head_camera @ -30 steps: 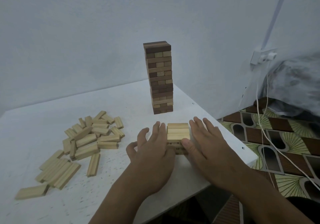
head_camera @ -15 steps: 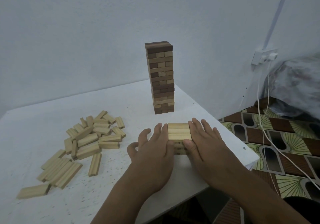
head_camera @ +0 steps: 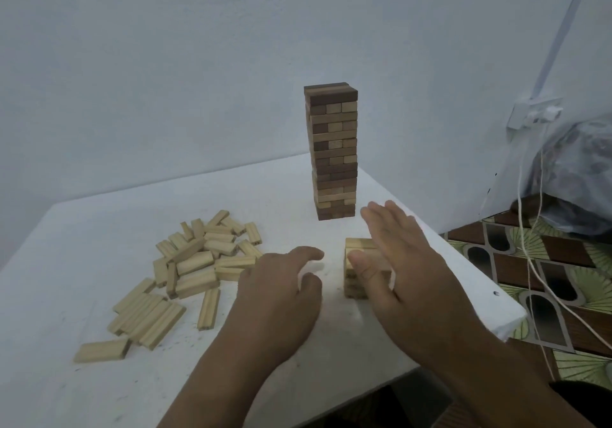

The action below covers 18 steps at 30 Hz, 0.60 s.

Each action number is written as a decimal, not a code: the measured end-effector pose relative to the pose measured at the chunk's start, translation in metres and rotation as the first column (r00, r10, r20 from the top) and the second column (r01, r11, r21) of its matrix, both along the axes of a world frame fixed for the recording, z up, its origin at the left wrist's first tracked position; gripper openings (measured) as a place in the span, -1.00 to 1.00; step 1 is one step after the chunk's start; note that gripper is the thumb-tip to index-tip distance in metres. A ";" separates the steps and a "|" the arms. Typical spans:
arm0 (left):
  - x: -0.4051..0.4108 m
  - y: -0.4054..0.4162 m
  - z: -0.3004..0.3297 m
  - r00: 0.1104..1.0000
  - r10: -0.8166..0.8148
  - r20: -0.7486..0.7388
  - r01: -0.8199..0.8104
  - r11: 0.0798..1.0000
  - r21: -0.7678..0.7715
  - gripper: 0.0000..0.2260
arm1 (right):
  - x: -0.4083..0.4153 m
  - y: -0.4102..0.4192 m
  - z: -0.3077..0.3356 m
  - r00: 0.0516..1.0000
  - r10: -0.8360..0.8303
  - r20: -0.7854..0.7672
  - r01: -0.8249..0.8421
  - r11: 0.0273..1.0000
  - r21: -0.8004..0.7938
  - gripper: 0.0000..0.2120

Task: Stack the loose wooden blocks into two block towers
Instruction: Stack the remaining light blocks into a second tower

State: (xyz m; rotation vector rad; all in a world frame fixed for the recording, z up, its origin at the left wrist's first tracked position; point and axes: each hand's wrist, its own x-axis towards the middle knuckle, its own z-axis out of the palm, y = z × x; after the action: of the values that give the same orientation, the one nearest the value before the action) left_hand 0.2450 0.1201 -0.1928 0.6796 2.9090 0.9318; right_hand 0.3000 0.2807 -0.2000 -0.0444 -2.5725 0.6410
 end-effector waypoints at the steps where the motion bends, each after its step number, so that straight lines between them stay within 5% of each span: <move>1: -0.001 -0.009 0.001 1.000 0.024 -0.019 -0.023 0.999 0.028 -0.70 | -0.002 -0.009 0.000 0.999 0.027 -0.026 -0.027 1.000 -0.005 -0.46; 7: -0.011 -0.074 0.005 0.980 0.193 -0.043 -0.191 0.981 0.040 -0.72 | -0.018 -0.060 -0.010 0.975 0.217 -0.051 -0.214 0.975 0.055 -0.72; 12: -0.017 -0.112 -0.003 0.951 0.311 0.007 -0.310 0.949 -0.054 -0.72 | -0.039 -0.093 -0.013 0.939 0.316 0.138 -0.327 0.942 0.073 -0.61; 18: -0.015 -0.129 -0.009 0.976 0.208 -0.069 -0.217 0.964 -0.154 -0.84 | -0.062 -0.110 -0.024 0.922 0.280 0.266 -0.339 0.918 0.206 -0.50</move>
State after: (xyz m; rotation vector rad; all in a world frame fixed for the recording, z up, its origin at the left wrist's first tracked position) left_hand 0.2303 -0.0085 -0.2016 0.3941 3.1069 0.6895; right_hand 0.2379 0.1711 -0.2240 0.4074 -2.8979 0.4370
